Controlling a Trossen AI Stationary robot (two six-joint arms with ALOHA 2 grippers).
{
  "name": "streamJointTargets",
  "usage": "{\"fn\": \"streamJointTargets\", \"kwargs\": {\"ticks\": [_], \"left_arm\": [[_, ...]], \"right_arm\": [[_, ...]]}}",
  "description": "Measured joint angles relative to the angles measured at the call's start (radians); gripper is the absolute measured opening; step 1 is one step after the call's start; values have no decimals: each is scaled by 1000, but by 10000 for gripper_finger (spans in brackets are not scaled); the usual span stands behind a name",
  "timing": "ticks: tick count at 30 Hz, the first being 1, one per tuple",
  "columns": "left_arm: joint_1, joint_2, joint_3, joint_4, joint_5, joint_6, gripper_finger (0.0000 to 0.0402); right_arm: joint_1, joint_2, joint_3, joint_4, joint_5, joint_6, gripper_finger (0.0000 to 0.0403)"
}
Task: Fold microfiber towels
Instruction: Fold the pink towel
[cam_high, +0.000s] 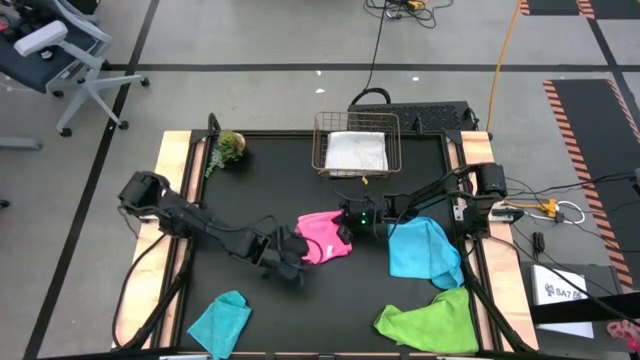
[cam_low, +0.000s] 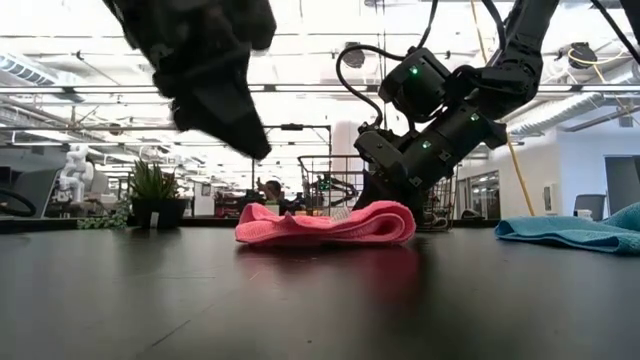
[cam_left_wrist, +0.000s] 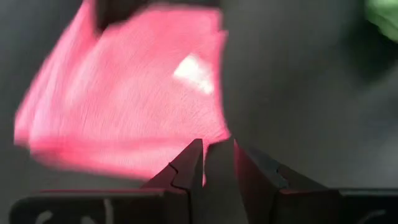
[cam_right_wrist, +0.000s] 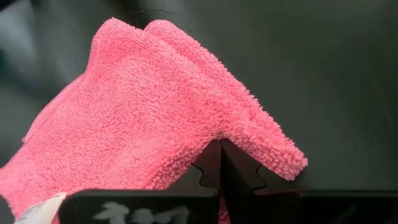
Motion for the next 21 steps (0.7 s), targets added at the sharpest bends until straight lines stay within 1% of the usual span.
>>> {"fn": "streamJointTargets", "kwargs": {"ticks": [4, 6, 11, 15, 17, 19, 21], "left_arm": [[-19, 10, 1, 25, -13, 329, 90], [-19, 11, 0, 27, -16, 426, 90], [9, 10, 0, 45, -14, 470, 90], [24, 35, 2, 89, 65, 620, 90], [20, 54, 0, 75, 80, 679, 90], [14, 73, 2, 85, 77, 726, 90], [3, 85, 2, 71, 31, 762, 90]], "right_arm": [[-5, 0, 0, -1, -4, 0, 0], [-5, 0, 0, -1, -4, 0, 0], [-5, 0, 0, 2, -2, 7, 0], [-5, 0, 0, 2, 1, 7, 0], [-5, 0, 0, 5, 3, 15, 0], [-5, 0, 0, 5, 4, 32, 0], [-5, 0, 0, 15, 4, 37, 0]]}}
